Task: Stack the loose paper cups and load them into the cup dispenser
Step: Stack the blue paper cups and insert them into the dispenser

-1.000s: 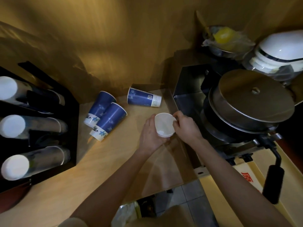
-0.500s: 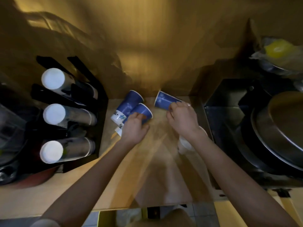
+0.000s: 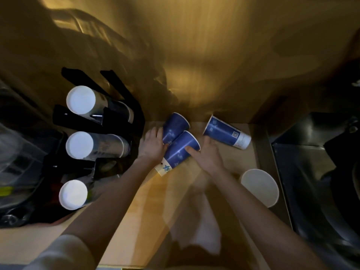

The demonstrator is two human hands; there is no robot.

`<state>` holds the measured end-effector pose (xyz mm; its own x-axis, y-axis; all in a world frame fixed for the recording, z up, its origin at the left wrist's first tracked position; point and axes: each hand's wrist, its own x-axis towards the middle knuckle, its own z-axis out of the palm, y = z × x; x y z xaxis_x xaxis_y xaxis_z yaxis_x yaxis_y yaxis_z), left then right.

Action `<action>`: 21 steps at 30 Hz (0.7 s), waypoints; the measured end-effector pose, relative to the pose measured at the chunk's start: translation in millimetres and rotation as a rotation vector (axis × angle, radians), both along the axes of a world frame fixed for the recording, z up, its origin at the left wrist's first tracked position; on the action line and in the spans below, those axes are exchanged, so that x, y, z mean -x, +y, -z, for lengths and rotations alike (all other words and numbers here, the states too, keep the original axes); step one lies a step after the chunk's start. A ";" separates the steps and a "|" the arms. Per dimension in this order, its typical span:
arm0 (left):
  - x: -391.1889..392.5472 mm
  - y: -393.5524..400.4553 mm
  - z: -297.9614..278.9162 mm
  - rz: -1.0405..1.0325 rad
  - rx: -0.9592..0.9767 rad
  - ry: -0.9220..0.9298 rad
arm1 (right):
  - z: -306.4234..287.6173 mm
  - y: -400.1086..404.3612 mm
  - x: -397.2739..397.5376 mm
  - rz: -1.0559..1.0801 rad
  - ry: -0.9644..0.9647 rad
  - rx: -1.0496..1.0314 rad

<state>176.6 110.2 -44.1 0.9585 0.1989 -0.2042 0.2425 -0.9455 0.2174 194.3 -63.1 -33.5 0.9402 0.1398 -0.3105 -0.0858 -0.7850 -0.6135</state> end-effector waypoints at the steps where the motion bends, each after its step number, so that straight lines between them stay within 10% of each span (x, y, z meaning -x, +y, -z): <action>1: -2.9 1.4 3.0 -0.030 0.028 0.026 | 4.2 2.6 -1.2 0.091 0.084 -0.097; 12: -3.1 8.0 18.6 -0.304 0.408 0.127 | 34.5 24.2 -17.5 0.649 0.652 -0.696; 21: 16.3 16.4 3.0 -0.418 0.651 0.243 | 13.6 10.3 -4.7 0.449 0.206 -0.727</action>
<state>160.3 126.5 -47.0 0.7453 0.3007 -0.5951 0.6589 -0.4683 0.5887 199.0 -52.8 -47.1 0.8888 -0.0007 -0.4582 -0.4571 -0.0713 -0.8865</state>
